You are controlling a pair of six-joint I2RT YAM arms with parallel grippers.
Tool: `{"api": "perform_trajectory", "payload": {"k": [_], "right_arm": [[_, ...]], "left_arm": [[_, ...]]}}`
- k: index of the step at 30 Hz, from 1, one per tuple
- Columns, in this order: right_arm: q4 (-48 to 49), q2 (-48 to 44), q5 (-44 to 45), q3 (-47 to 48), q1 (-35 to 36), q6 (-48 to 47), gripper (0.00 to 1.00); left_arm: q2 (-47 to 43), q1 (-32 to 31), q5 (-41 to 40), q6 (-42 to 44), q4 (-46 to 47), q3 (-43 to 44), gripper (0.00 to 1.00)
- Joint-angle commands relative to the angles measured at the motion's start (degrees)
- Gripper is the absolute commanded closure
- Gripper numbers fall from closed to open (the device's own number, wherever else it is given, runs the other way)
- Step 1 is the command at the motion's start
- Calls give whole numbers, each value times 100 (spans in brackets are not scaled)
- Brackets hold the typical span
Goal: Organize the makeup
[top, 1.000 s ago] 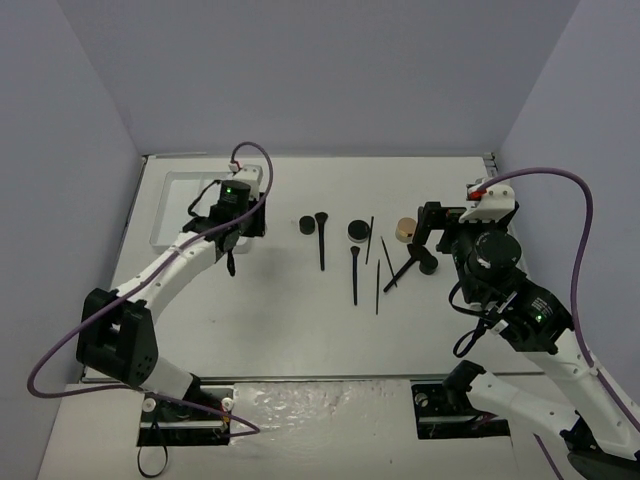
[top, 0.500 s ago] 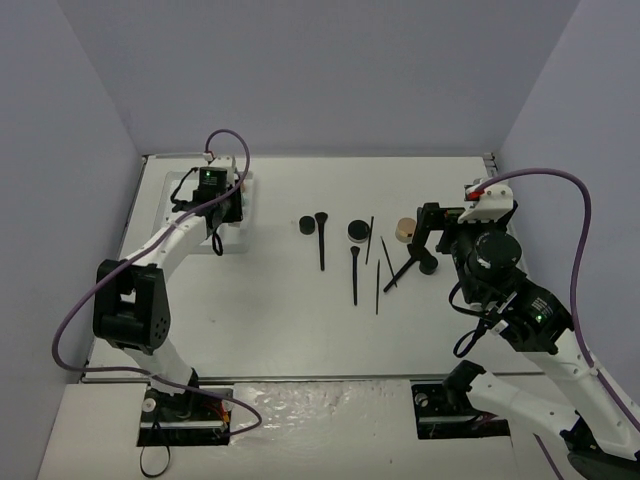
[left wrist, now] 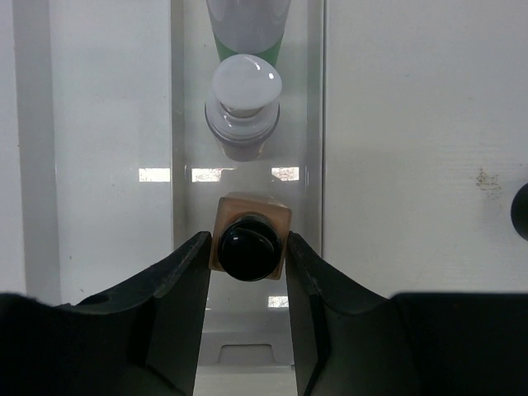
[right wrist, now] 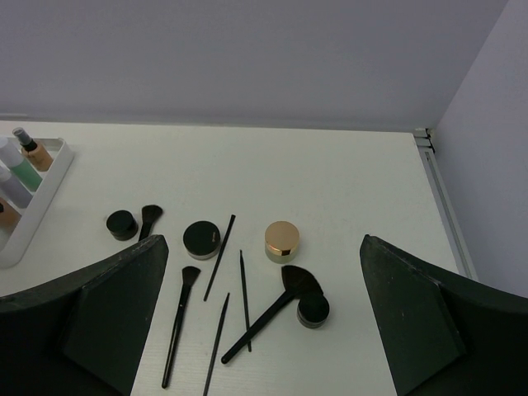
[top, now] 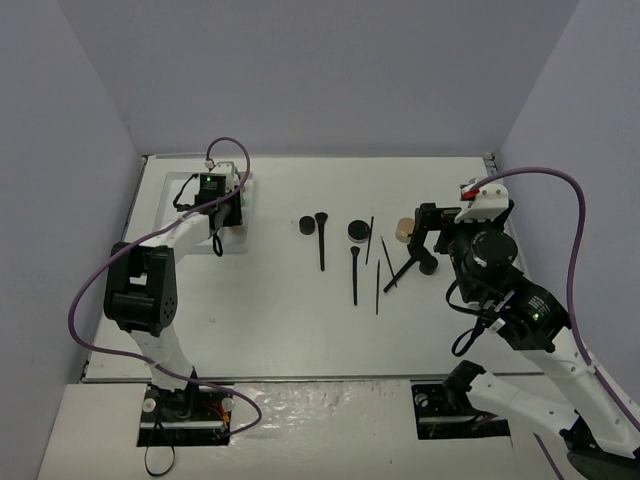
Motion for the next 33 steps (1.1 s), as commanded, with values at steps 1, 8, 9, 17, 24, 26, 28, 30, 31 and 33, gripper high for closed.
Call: {"api": "perform_trajectory", "payload": {"k": [1,8,9,17,24,26,28,30,31,33], "right_arm": [[318,86,4,18,-25,9,0],[312,119,-38,58,-23,-28,0],[312,122,-46,60,-23,-30,0],[321,108,-160,122,-27,11,0],[321,54,-205,159,-32,16,0],[321,41,-213,147,-28,20,0],[321,31,-223,128,-23,34,0],[327,27,-240,107,-32,42,0],[322,27,-251,95,-32,42,0],[321,15,-272,74,-30,53,0]], "left_arm": [[-118,10,36,57,589,120,90],[-237,10,-111,-17,572,-60,49],[-273,10,-120,-24,543,-71,44],[-825,-67,-393,-166,-91,-13,22],[-1489,-990,-925,-733,-1132,232,22],[-1507,-1328,-1078,-1079,-1357,348,22],[-1345,-1734,-1181,-1534,-1532,518,22],[-1044,-2080,-1305,-1842,-1724,721,22],[-856,-2268,-1475,-1994,-1865,856,23],[-480,-2549,-1546,-2127,-1995,1145,23]]}}
